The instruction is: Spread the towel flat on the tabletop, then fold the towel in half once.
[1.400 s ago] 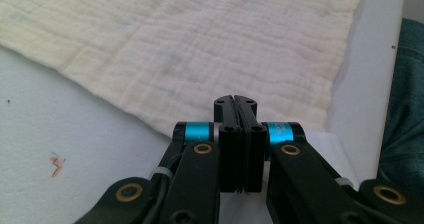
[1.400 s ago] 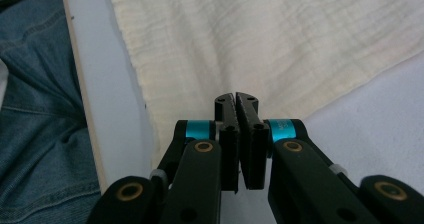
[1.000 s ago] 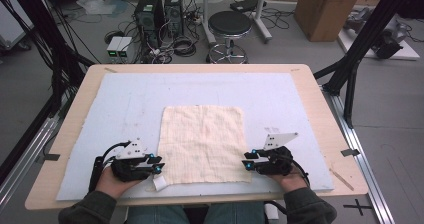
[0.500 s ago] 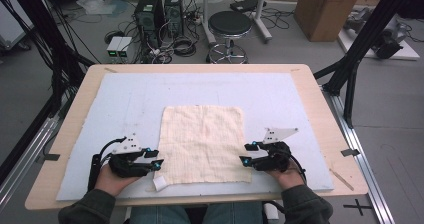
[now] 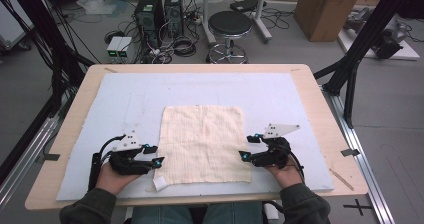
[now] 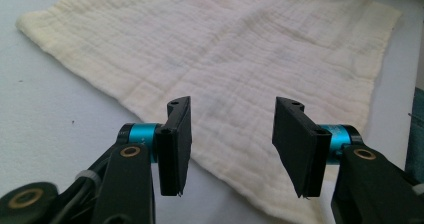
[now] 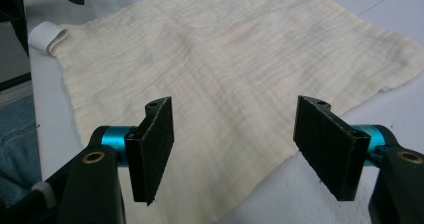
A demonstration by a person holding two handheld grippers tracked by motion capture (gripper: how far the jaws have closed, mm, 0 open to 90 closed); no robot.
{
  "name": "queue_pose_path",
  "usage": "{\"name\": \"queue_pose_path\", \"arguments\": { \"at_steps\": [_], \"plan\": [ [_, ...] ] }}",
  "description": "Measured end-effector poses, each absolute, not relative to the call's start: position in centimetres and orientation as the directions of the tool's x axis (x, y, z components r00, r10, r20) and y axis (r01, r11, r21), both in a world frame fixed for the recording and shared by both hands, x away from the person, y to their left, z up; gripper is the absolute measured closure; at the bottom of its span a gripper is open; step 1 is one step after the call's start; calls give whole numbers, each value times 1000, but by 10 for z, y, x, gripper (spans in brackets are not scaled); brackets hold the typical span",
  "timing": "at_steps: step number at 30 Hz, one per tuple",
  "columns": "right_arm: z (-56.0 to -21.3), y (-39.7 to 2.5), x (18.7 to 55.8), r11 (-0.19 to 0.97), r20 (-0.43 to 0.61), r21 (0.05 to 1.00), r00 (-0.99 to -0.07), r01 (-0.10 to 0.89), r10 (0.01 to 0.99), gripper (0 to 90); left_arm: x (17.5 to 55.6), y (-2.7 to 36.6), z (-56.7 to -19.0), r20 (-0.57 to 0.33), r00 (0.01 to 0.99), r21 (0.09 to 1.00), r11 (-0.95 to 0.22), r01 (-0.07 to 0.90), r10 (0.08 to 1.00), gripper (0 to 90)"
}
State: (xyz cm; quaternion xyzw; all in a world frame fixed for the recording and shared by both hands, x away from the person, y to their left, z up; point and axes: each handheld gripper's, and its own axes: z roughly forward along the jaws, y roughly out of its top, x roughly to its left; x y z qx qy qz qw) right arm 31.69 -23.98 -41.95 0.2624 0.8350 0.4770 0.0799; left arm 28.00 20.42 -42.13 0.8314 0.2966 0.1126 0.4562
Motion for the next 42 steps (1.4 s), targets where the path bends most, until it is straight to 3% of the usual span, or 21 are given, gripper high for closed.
{"name": "queue_pose_path", "arguments": {
  "at_steps": [42],
  "plan": [
    [-416, -240, 346, 452, 116, 806, -850, 383, 515, 309, 305, 200, -408, -120, 785, 824, -380, 420, 608, 470]
  ]
}}
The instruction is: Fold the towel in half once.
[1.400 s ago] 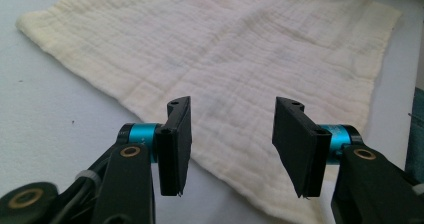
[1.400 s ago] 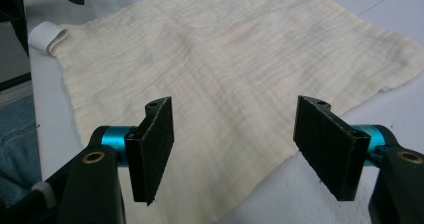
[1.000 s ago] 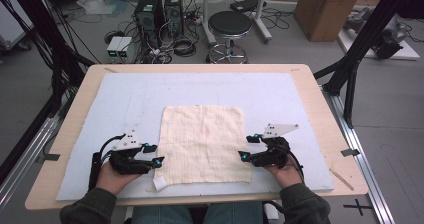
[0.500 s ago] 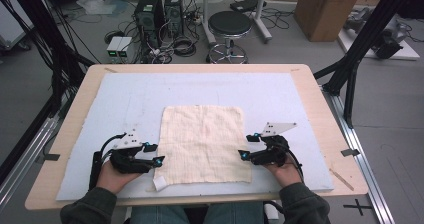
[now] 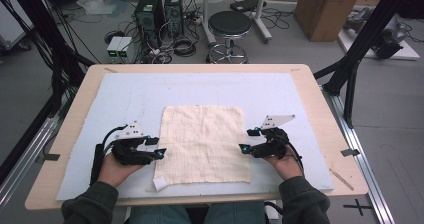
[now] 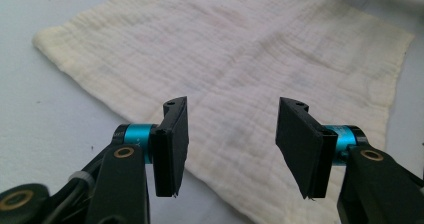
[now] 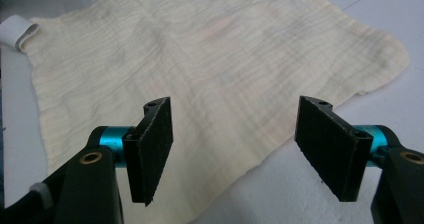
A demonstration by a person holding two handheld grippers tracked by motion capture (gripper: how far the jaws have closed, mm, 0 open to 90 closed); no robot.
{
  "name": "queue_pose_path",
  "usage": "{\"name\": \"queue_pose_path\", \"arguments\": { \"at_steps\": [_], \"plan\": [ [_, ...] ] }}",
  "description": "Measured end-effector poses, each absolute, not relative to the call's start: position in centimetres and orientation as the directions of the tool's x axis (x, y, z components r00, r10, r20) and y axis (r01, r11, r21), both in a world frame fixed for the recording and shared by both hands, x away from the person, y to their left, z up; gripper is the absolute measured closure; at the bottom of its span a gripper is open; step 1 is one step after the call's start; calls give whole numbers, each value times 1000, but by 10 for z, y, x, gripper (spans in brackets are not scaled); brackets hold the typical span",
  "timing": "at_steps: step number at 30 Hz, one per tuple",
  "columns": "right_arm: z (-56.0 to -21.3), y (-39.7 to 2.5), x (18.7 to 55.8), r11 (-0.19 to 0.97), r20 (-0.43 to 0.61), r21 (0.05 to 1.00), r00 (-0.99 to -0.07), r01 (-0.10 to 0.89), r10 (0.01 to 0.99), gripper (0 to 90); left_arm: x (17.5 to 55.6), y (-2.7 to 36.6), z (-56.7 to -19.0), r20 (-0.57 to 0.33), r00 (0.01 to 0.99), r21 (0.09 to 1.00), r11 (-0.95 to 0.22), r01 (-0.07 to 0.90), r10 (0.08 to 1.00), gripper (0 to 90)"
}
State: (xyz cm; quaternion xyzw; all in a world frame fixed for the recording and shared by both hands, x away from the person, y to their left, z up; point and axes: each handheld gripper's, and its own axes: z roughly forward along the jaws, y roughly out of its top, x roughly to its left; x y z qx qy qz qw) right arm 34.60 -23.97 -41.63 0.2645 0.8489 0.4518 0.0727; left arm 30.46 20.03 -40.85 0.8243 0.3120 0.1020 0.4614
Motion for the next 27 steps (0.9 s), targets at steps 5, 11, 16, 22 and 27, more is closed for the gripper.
{"name": "queue_pose_path", "arguments": {
  "at_steps": [5, 11, 16, 22, 27],
  "plan": [
    [-409, -243, 355, 434, 124, 808, -835, 398, 536, 284, 315, 201, -405, -127, 773, 820, -373, 434, 621, 445],
    [-402, -241, 365, 428, 136, 800, -823, 420, 552, 220, 324, 202, -403, -135, 759, 825, -352, 442, 637, 438],
    [-399, -237, 374, 438, 126, 794, -819, 421, 560, 210, 329, 204, -403, -147, 743, 822, -337, 458, 653, 434],
    [-394, -235, 383, 449, 114, 789, -818, 420, 564, 207, 339, 203, -391, -132, 741, 821, -347, 454, 658, 427],
    [-387, -235, 392, 451, 107, 788, -815, 419, 570, 208, 350, 202, -382, -128, 733, 822, -343, 455, 668, 425]
  ]
}}
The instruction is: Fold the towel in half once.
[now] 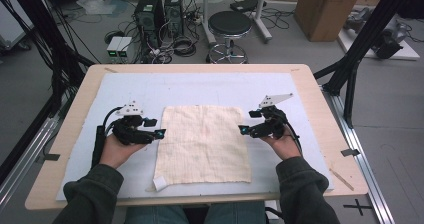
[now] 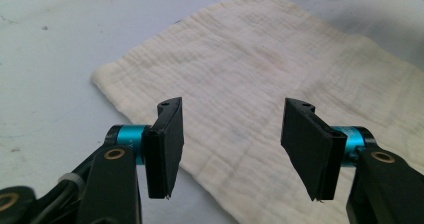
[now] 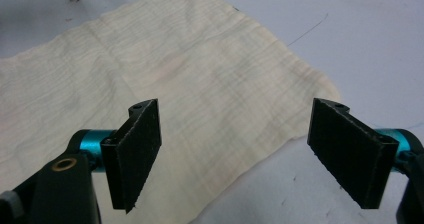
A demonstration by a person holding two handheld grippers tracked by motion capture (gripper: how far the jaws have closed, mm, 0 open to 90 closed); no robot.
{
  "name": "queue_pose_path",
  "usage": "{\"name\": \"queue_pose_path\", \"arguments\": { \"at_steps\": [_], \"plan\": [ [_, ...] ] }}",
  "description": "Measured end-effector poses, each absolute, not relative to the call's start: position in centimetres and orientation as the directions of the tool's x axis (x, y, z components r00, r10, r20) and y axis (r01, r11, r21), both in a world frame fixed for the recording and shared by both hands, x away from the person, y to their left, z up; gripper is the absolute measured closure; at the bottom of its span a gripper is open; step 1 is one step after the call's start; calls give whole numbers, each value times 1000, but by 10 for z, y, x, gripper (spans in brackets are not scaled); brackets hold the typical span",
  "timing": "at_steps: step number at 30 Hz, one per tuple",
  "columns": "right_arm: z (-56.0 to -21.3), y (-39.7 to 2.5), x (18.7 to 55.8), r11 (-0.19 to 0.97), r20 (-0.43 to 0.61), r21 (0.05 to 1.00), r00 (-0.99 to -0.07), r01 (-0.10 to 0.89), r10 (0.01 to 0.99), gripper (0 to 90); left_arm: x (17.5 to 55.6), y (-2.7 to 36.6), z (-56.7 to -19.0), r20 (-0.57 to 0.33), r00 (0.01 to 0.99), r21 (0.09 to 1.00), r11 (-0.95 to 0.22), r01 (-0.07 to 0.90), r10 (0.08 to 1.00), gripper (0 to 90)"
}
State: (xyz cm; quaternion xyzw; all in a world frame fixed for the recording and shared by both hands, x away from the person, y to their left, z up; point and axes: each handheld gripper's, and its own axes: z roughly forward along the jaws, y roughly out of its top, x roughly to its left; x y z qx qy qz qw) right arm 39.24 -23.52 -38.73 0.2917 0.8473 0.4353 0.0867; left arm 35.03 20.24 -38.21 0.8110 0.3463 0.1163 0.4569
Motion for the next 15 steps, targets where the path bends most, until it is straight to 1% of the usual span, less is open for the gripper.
{"name": "queue_pose_path", "arguments": {
  "at_steps": [9, 11, 15],
  "plan": [
    [-373, -235, 414, 467, 88, 778, -808, 421, 582, 214, 377, 204, -365, -156, 707, 822, -306, 480, 690, 428],
    [-369, -235, 420, 460, 90, 779, -802, 426, 590, 232, 383, 204, -363, -156, 700, 819, -305, 485, 697, 428],
    [-366, -236, 433, 455, 96, 775, -792, 440, 603, 239, 394, 202, -364, -157, 680, 825, -284, 489, 717, 436]
  ]
}}
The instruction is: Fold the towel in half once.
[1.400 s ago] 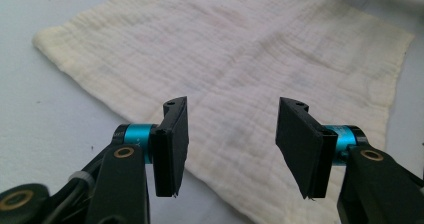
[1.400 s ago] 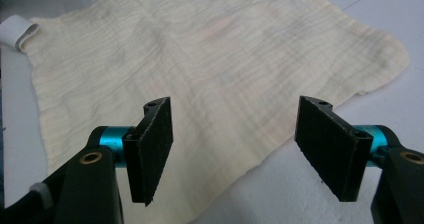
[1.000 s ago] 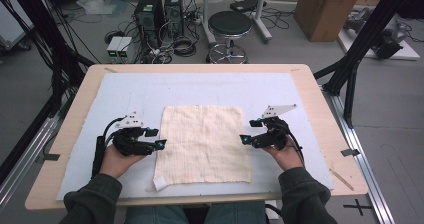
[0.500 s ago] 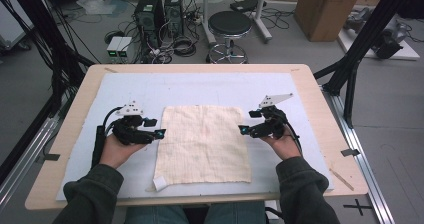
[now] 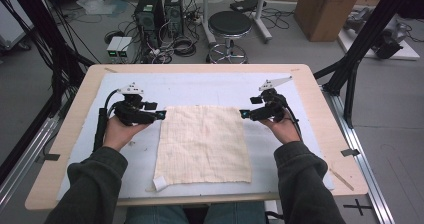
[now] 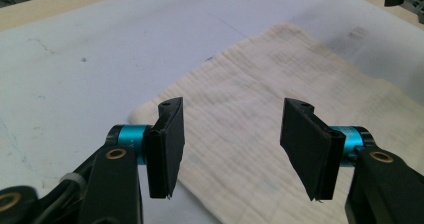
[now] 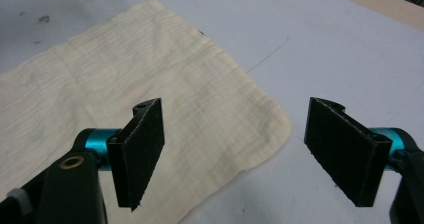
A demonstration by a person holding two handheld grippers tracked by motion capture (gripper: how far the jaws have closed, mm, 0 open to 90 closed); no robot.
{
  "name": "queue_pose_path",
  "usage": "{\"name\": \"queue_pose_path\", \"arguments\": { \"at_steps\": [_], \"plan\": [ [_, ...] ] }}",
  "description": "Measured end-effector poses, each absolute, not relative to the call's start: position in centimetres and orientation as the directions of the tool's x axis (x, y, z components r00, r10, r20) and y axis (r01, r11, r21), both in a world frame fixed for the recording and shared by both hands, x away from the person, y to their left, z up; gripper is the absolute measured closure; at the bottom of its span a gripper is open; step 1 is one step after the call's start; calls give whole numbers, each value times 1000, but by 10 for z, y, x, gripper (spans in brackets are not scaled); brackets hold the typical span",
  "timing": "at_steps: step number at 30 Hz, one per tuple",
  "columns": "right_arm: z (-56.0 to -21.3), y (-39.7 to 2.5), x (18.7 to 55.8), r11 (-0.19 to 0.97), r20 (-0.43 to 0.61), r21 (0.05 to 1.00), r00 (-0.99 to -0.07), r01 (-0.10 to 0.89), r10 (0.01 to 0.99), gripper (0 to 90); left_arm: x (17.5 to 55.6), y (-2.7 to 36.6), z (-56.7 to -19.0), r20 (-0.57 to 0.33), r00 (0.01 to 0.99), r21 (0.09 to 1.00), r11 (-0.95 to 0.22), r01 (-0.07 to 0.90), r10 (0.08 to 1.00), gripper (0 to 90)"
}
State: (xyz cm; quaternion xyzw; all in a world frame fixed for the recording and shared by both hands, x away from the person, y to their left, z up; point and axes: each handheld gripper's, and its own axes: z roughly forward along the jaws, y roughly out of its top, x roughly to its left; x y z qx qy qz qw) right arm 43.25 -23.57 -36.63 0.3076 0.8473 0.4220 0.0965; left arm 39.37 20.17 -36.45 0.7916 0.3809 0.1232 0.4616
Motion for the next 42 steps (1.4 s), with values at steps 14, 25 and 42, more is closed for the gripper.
{"name": "queue_pose_path", "arguments": {
  "at_steps": [14, 25, 42],
  "plan": [
    [-393, -227, 462, 425, 120, 754, -740, 502, 661, 324, 431, 196, -397, -178, 540, 811, -188, 554, 823, 477],
    [-417, -220, 476, 427, 126, 716, -704, 553, 699, 462, 448, 183, -429, -130, 478, 753, -227, 618, 869, 563],
    [-435, -211, 482, 475, 87, 661, -687, 581, 721, 659, 450, 174, -439, -71, 484, 735, -283, 617, 872, 758]
  ]
}}
